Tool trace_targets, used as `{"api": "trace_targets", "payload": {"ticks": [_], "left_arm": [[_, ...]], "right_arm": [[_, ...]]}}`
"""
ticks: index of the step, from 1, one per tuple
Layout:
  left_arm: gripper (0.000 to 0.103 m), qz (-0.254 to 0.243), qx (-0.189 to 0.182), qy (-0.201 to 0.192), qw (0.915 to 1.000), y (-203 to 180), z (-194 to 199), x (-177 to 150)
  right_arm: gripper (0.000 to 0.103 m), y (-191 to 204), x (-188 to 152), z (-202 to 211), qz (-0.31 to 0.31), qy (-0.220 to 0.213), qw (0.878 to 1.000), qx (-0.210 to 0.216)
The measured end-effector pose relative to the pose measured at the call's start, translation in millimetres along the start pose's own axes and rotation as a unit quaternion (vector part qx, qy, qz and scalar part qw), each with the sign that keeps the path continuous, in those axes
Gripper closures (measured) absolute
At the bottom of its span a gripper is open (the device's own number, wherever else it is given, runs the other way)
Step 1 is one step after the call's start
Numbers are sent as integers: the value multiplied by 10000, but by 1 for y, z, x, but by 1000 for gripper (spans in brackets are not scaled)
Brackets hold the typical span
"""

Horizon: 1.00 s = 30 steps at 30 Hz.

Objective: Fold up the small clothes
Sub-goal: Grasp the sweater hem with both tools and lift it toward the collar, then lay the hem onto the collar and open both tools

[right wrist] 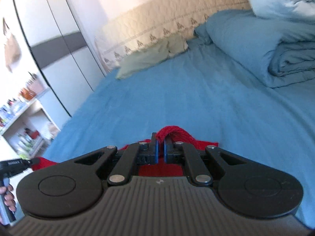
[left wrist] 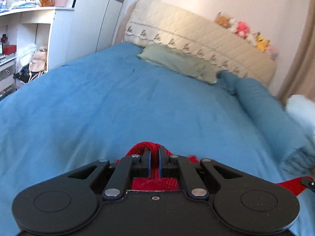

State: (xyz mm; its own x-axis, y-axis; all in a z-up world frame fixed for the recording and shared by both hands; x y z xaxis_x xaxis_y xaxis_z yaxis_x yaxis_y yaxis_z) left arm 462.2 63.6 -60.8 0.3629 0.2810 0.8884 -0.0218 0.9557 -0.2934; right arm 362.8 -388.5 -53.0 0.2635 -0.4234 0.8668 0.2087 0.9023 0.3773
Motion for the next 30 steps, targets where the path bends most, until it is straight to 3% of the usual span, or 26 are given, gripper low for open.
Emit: {"api": "trace_targets", "payload": {"ticks": [6,13,15,16,17,18,20,23,27,30], "left_arm": [[96,104,310,442,9985,11,-86,-44],[94,38,414,496,9979,17,-121,-56],[87,62,501,473,9976,18,-129,-58],[59,85,553,409,9976,20,-130,-58],[27,41,636,342,9974,20,-129,-58],[19,-69,722,219,9971,20,-126,-56],[13,-413,794,-80,9960,15,-109,-50],[8,-817,502,-145,9953,2,-73,-53],[1,-1050,-234,192,9940,-12,-33,-87],[0,-1204,-201,464,9914,-7,-18,-121]], "right_arm": [[83,-39,-51,-110,-162,508,9979,-378],[82,-62,-69,-159,-325,493,9975,-390],[72,-61,-70,-168,-209,447,9975,-506],[45,-61,-72,-169,-84,375,9972,-634],[27,-61,-74,-167,16,322,9965,-775],[8,-59,-73,-164,129,231,9957,-886],[6,-51,-69,-148,353,-162,9965,-736],[6,-33,-72,-121,845,-258,9948,-506],[0,-10,-97,-86,1436,-295,9888,-276],[0,-1,-122,-62,1586,-227,9871,-20]]}}
Point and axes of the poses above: each gripper's, at about its wrist camera, not at the fingertips, and z roughly against the way its jaws point, y to its left, x to its top, the point moved 4 cm from there along -z, roughly the way its jaws point, and after that the axes turned 14 degrees about -y, right-handed, at the moved point
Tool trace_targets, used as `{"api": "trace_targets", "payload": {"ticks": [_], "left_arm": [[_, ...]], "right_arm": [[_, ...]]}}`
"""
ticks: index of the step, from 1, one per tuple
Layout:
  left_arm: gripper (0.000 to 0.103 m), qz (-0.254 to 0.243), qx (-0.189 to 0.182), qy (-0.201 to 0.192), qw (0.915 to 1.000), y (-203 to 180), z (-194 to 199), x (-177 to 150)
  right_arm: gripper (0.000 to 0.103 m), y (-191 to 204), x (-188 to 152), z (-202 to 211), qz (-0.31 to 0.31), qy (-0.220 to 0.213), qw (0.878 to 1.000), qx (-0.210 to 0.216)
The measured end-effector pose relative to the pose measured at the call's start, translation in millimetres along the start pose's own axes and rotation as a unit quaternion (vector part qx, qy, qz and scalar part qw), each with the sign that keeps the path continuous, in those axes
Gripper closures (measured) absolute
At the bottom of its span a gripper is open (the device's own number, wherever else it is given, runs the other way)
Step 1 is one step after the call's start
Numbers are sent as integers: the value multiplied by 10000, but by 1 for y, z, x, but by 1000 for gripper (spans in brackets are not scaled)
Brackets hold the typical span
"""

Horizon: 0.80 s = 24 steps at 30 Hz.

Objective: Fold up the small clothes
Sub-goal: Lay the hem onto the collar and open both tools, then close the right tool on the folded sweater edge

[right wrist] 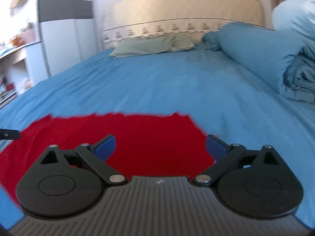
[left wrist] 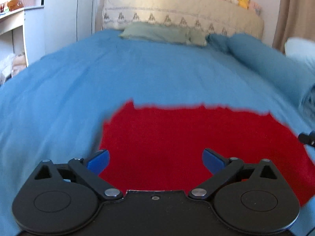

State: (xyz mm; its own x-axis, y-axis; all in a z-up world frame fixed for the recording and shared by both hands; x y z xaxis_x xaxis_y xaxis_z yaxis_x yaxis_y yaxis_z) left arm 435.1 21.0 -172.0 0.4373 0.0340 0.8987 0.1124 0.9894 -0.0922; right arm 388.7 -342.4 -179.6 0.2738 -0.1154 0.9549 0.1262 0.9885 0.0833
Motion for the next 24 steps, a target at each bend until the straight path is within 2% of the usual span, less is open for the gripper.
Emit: {"api": "trace_targets", "payload": {"ticks": [2,5,8,12,15,19,21,24], "left_arm": [[1,-43,61,306,9995,2,0,-19],[0,-183,182,400,9989,4,1,-33],[0,-231,158,480,9985,4,-1,-34],[0,-79,113,668,9977,7,-4,-34],[0,-134,82,887,9959,5,-11,-31],[0,-378,79,1217,9918,1,-10,-23],[0,-453,156,1033,9935,-3,1,-15],[0,-670,167,528,9962,-18,31,-1]], "right_arm": [[0,4,-15,6,-19,178,9998,39],[0,2,-32,5,-157,438,9989,-67],[0,-8,-45,3,-381,632,9970,-213],[0,-12,-47,5,-333,696,9965,-315],[0,-10,-33,14,-364,594,9969,-374],[0,-9,6,58,-398,190,9985,-322],[0,-6,27,81,-197,144,9990,-370],[0,-2,63,120,95,279,9987,-409]]}}
Point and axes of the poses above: each gripper's, at about its wrist camera, not at the fingertips, and z roughly against the way its jaws point, y to its left, x to its top, the point moved 4 cm from there along -z, roughly the way its jaws point, and after that the axes turned 14 degrees about -y, right-handed, at the moved point
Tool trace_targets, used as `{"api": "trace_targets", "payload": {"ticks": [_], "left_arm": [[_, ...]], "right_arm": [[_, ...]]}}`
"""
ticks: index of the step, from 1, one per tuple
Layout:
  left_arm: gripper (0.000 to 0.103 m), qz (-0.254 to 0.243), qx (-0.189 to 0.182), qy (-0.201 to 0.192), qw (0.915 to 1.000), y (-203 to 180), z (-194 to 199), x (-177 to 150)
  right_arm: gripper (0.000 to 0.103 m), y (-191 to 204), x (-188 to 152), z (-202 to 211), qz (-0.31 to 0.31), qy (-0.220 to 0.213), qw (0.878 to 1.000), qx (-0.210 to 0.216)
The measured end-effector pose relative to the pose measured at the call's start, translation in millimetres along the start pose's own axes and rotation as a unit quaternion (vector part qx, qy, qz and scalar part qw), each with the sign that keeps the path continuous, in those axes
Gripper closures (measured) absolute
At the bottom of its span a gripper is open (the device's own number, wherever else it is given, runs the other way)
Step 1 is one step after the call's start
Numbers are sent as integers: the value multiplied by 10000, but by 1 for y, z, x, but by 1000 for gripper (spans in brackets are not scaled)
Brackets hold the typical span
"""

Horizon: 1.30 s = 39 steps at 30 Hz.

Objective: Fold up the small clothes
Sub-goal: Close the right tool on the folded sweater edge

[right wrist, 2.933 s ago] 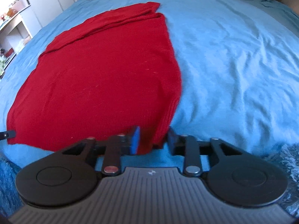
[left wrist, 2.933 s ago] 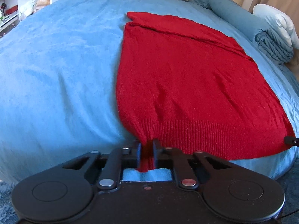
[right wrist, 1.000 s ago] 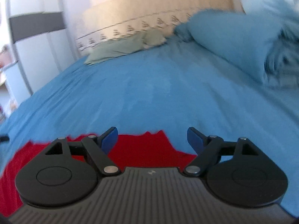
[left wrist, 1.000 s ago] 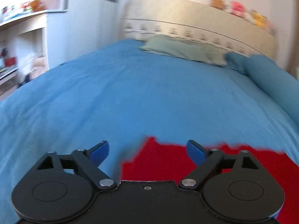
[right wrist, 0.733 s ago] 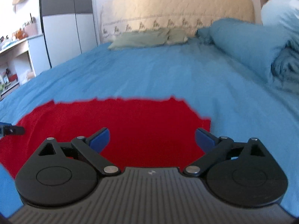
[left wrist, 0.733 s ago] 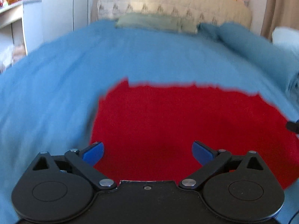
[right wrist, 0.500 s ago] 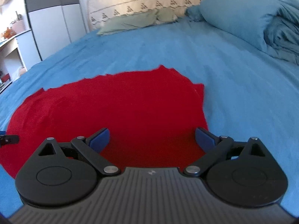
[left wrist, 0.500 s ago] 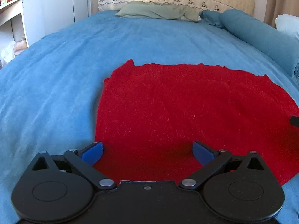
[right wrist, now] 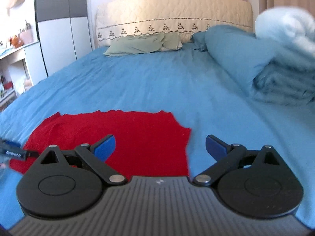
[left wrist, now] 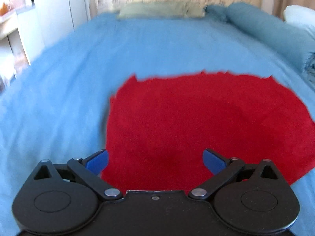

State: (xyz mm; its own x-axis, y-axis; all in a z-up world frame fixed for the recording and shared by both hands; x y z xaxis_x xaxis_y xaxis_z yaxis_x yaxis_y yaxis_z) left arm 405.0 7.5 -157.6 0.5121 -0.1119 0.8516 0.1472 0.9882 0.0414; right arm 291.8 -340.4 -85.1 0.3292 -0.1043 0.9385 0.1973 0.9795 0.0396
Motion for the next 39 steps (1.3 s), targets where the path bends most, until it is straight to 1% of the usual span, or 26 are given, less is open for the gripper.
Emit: {"api": "trace_targets", "payload": {"ticks": [2,4,6,7,9,10,11,13,16,18,20,22,25,27,29,31,33,35,39], "left_arm": [[0,-61,-52,-153,9999,-10,17,7],[0,-3,-194,-237,9995,-19,29,11],[0,67,-324,-268,9991,-28,34,12],[0,96,-362,-256,9990,-32,34,13],[0,135,-418,-223,9988,-41,29,12],[0,153,-405,-191,9989,-45,24,11],[0,187,-372,-160,9990,-48,18,10],[0,296,-342,-128,9989,-55,10,8],[0,418,-374,-81,9984,-62,1,6],[0,411,-377,-68,9984,-67,-4,6],[0,388,-386,-62,9985,-70,-11,6],[0,391,-416,-51,9984,-73,-18,6],[0,434,-465,-26,9980,-78,-27,8],[0,478,-517,-22,9975,-81,-31,9],[0,503,-568,-8,9971,-85,-33,8],[0,505,-602,11,9969,-88,-35,7],[0,487,-650,35,9967,-92,-36,5],[0,447,-704,70,9965,-96,-37,2],[0,280,-706,67,9971,-104,-44,1]], "right_arm": [[0,-3,23,26,-65,295,9995,125],[0,-7,42,51,-124,635,9974,307],[0,-9,48,64,-105,845,9957,364],[0,-9,44,64,-105,979,9945,353],[0,-9,24,55,-117,1175,9927,236],[0,-9,5,44,-217,1269,9916,154],[0,-8,-11,35,-347,1345,9902,128],[0,-10,-51,13,-794,1465,9860,-19],[0,-12,-99,-11,-1232,1581,9787,-434],[0,-14,-120,-21,-1459,1517,9756,-629],[0,-11,-124,-21,-1482,1064,9806,-709],[0,-10,-122,-22,-1602,793,9817,-655],[1,-16,-118,-27,-2006,523,9759,-679],[8,-25,-118,-30,-2269,390,9701,-767],[14,-35,-120,-34,-2550,299,9625,-875],[25,-41,-121,-33,-2755,234,9559,-988],[32,-43,-123,-27,-2821,240,9531,-1071],[34,-44,-125,-25,-2841,256,9526,-1056],[35,-45,-124,-33,-2746,322,9572,-856]]}}
Point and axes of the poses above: each gripper's, at about its wrist camera, not at the fingertips, and z roughly against the way its jaws point, y to its left, x to its top, the point moved 4 cm from there along -z, roughly the way its jaws point, and after that the axes turned 14 degrees about -y, right-handed, at the moved point
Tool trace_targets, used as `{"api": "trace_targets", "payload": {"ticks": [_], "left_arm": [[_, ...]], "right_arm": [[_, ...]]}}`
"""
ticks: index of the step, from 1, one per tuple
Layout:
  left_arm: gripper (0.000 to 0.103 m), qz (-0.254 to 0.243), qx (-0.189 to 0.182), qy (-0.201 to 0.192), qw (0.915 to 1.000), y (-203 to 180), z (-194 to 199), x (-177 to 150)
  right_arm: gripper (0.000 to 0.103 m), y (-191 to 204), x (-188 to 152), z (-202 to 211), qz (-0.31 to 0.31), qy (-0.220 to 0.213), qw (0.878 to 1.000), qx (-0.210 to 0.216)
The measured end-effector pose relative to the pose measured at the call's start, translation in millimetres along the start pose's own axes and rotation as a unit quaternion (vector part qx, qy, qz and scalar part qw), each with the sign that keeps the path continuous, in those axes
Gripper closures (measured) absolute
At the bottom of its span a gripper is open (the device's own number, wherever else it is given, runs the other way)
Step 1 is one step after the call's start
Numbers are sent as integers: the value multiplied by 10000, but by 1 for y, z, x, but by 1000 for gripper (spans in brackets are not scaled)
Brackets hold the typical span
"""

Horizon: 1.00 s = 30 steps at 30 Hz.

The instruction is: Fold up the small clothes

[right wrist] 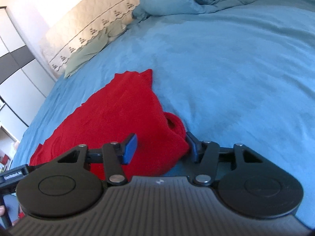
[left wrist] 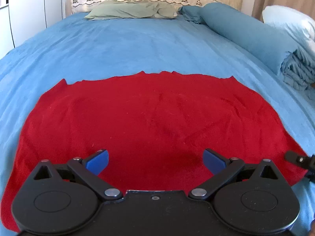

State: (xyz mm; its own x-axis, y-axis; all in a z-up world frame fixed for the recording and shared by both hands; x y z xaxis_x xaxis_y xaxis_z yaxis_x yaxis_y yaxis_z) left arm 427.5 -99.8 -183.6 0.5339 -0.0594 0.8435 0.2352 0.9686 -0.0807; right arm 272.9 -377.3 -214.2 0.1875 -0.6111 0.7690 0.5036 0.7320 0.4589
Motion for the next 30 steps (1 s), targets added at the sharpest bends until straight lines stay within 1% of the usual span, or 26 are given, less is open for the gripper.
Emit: {"api": "trace_targets", "payload": {"ticks": [2,3,4,7,10,12,14,15,16,17,19,21,22,24,25,26,27,28,29,30], "left_arm": [[0,-70,96,-16,9999,-2,-6,1],[0,-66,143,-21,9999,-2,-9,2],[0,-29,190,-16,9998,-2,-13,3],[0,45,244,55,9997,-1,-24,2],[0,-21,371,156,9992,1,-35,-2],[0,-127,392,255,9988,-1,-39,-2],[0,-206,359,429,9982,-2,-40,3],[0,-161,293,508,9981,1,-39,6],[4,-93,246,529,9983,7,-34,11],[4,-43,241,479,9986,15,-26,15],[3,-59,375,291,9989,37,-5,24],[1,-116,464,246,9986,63,16,29],[1,-134,504,263,9983,79,27,30],[1,-129,568,279,9979,108,46,26],[0,-117,595,316,9977,123,56,20],[0,-99,629,370,9973,136,63,13],[0,-82,663,433,9968,148,69,5],[0,-65,705,506,9962,159,75,-5],[0,-51,732,585,9956,168,78,-15],[0,-23,749,669,9949,175,81,-25]], "right_arm": [[45,1,3,-5,28,64,10000,39],[57,2,4,-8,81,100,9999,23],[65,3,5,-11,121,140,9998,9],[72,12,7,-11,245,167,9996,-46],[74,22,15,-8,249,109,9996,-87],[75,35,25,-5,231,58,9997,3],[75,57,36,-2,318,6,9994,168],[75,71,42,-1,365,-34,9989,288],[75,90,49,0,416,-80,9981,442],[75,111,54,0,477,-109,9969,617],[75,156,60,1,620,-162,9925,1043],[75,205,57,3,839,-183,9845,1528],[75,232,51,5,990,-163,9780,1828],[75,282,25,10,1294,58,9587,2531],[75,299,10,12,1420,192,9491,2806],[76,316,-10,12,1595,392,9370,3084],[76,332,-37,9,1840,662,9237,3295],[76,341,-60,4,1987,885,9170,3345],[76,347,-85,-6,2125,1121,9137,3278],[76,349,-103,-16,2245,1260,9134,3153]]}}
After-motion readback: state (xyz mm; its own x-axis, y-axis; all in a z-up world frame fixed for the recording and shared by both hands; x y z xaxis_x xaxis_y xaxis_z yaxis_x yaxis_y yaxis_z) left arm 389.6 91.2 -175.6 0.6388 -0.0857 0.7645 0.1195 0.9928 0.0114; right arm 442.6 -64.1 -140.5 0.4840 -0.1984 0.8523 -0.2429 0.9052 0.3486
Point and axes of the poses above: each gripper's, at about its wrist camera, not at the fingertips, and z roughly against the way its jaws point, y to its left, x to its top, the point moved 4 cm from there along -z, roughly the way its jaws point, and after that the axes turned 14 degrees about -y, right-handed, at the moved point
